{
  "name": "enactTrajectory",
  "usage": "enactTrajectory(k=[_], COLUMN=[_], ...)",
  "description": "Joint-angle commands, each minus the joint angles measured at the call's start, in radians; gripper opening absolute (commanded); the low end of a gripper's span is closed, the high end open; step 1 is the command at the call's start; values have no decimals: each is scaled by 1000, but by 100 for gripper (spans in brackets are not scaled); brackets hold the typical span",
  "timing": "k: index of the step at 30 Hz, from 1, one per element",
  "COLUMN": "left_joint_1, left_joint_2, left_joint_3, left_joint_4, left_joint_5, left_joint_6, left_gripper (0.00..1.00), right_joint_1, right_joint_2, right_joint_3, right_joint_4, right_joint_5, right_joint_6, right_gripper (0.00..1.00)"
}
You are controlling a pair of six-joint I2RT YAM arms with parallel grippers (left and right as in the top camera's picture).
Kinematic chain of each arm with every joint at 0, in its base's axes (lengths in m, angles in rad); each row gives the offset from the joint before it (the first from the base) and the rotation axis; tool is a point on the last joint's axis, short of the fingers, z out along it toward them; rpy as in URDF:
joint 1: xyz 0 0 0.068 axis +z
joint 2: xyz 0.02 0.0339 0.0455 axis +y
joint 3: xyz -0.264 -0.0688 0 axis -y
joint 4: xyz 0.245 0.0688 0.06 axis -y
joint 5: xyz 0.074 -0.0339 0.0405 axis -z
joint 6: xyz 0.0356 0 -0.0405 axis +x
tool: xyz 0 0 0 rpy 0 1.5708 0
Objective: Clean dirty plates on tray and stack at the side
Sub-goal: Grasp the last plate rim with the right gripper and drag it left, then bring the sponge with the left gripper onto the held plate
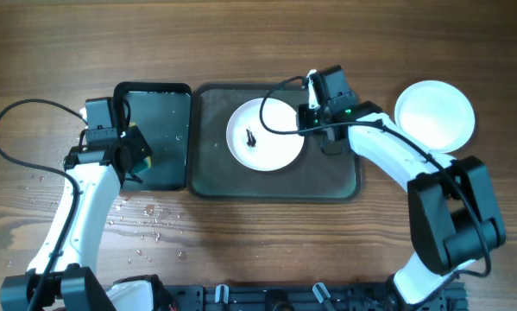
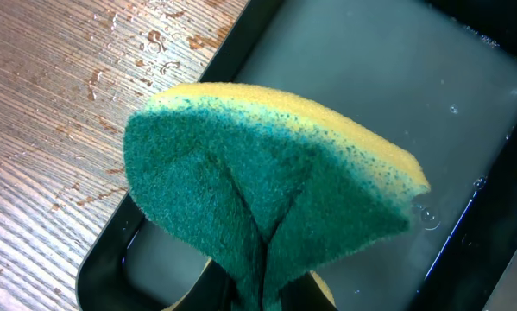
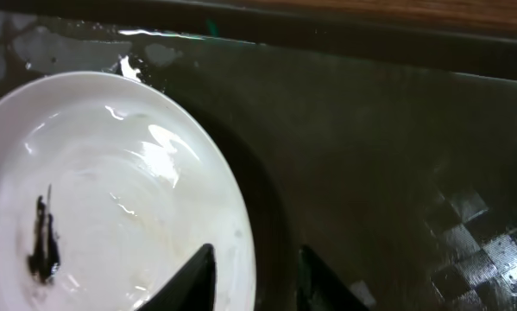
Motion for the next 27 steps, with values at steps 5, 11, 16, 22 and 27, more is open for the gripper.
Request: enactTrajectory(k=[5,11,16,22,27], left_joint_1=[-2,-2,-2,-2,-2], left_joint_2=[-19,-19,-19,-19,-19], left_joint_3=[21,21,21,21,21], left_joint_4=[6,6,6,15,38], left_joint_5=[9,9,9,10,45], left_joint_6=[-13,-13,-13,-8,-8], left_gripper=[11,11,11,10,4], right_joint_1=[1,1,1,1,1], right_joint_2=[87,87,87,87,84], right_joint_3=[0,0,0,0,0], right_joint_4=[23,18,0,-17,-16], right_joint_5=[13,-48,-96,-174,-205], right_joint_6=[-43,-43,46,351,399], right_gripper=[28,10,4,4,4])
